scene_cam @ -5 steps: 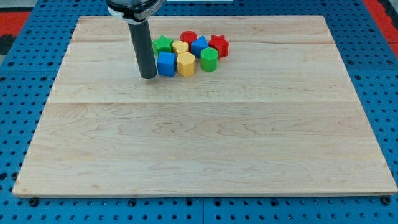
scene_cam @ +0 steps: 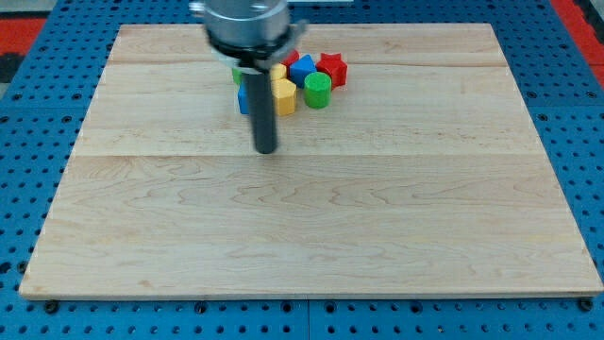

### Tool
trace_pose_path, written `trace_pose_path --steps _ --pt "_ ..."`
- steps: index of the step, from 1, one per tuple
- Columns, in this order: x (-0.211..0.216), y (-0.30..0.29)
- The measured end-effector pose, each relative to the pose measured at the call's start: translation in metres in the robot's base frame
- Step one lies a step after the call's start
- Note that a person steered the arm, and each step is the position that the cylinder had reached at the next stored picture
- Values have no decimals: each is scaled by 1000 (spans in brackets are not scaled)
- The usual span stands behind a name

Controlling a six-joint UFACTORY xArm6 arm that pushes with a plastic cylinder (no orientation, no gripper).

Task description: Point your arm to the right of the green circle

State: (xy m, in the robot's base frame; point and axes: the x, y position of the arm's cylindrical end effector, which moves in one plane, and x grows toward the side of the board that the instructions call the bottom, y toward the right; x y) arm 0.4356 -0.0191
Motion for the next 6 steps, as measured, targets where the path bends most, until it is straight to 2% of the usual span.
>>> trace_pose_path --steps 2,3,4,5,6 --pt "-19 65" --pt "-23 149" --pt "-67 197" --pt "-103 152" --pt "-103 61"
